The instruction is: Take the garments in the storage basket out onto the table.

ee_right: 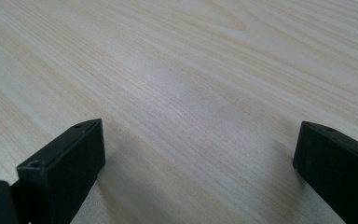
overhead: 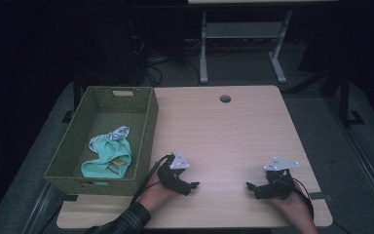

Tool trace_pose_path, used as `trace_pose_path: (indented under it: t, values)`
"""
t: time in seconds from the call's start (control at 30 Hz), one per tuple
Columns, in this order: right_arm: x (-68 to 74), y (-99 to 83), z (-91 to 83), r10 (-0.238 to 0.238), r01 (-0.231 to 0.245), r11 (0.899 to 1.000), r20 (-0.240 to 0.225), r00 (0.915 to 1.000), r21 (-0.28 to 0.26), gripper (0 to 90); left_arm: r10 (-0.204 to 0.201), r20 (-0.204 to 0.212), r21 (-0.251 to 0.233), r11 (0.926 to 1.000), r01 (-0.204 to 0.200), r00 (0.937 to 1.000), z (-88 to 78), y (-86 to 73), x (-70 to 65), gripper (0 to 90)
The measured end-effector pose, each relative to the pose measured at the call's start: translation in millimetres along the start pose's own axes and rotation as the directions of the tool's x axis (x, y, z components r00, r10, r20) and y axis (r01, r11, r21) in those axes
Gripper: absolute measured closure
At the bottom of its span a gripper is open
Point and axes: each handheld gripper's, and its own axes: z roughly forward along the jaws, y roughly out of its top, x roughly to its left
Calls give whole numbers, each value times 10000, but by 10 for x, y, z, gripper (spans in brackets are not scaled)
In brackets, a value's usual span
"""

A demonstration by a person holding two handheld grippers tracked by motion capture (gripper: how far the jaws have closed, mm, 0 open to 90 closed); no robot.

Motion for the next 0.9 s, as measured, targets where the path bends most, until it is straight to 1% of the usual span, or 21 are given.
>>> trace_pose_path:
  t: [0.13,0.2,0.3,0.37,0.47,0.5,0.57,0.7,0.77,0.9]
  values:
    - [0,0,0,-2,2,10000,-1,10000,0,17,39,20,78,10000,-39,10000,6,16,5,125]
    - [0,0,0,-2,2,10000,-1,10000,0,17,16,39,224,9997,-17,10000,6,33,6,125]
    - [-2,-1,0,-28,28,10000,-2,10000,-9,17,31,57,256,9997,-32,10000,9,40,9,125]
    - [-1,0,0,-10,10,10000,7,10000,-3,17,122,104,403,9991,-126,9999,4,52,19,126]
    - [3,0,-2,36,-36,10000,-7,10000,26,17,106,81,428,9990,-109,9999,-2,55,24,131]
    - [3,0,-2,35,-35,10000,-5,10000,25,17,110,108,504,9987,-116,9999,-9,59,29,132]
    - [3,0,-1,36,-36,10000,-5,10000,23,17,22,176,509,9987,-31,9998,-13,63,34,133]
    - [2,0,-1,34,-34,10000,-4,10000,24,17,14,259,587,9983,-29,9997,-14,82,38,134]
    - [2,0,-1,33,-33,10000,-5,10000,23,17,82,233,612,9981,-96,9997,-20,97,40,134]
    - [3,0,-2,37,-37,10000,-5,10000,24,17,-32,220,550,9985,20,9998,-44,121,60,134]
